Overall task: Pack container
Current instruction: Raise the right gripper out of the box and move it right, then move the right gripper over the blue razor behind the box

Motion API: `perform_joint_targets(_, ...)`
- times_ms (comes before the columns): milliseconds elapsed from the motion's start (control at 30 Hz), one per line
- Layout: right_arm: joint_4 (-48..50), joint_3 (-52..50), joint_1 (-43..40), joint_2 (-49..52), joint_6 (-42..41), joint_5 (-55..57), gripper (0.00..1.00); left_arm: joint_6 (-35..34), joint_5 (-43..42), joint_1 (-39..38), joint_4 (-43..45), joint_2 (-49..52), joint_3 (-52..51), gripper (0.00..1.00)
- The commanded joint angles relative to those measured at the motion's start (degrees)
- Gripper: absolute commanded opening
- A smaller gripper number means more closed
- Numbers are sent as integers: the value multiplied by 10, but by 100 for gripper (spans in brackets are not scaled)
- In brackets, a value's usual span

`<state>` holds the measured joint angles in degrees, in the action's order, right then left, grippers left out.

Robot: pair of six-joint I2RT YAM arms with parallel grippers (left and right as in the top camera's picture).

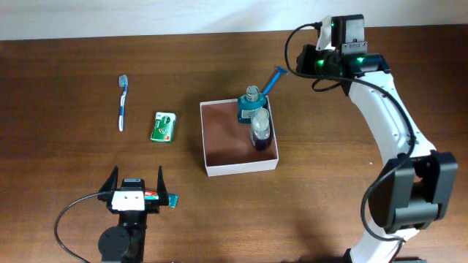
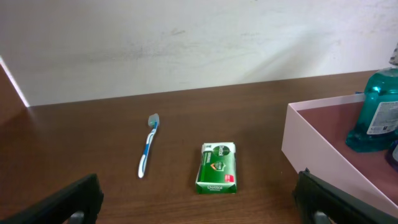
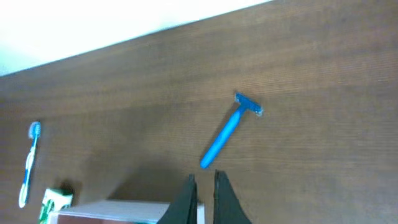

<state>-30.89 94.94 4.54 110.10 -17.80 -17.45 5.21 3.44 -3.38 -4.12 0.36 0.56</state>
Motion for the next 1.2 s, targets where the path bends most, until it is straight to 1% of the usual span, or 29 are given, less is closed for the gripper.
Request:
perform_joint_targets(0,25,9,-1,19,2,-37,4,11,5,-2,-4,0,0,99)
perform_joint_targets(100,59,9,-1,32,2,-68,4,11,5,-2,-4,0,0,99)
perform_joint_targets(467,158,9,0,97,-64,-84,4,11,5,-2,-4,0,0,100)
perform_joint_targets(667,216,9,8,139,-67,-92,4,11,5,-2,-4,0,0,99)
perform_joint_targets(933,259,9,40,174,-67,-90,4,11,5,-2,-4,0,0,99)
perform_joint_targets(1100,268,9,49,195,-67,-81,4,11,5,-2,-4,0,0,99)
perform_joint_targets(1167,268,9,48,204,-80,-69,4,11,5,-2,-4,0,0,99)
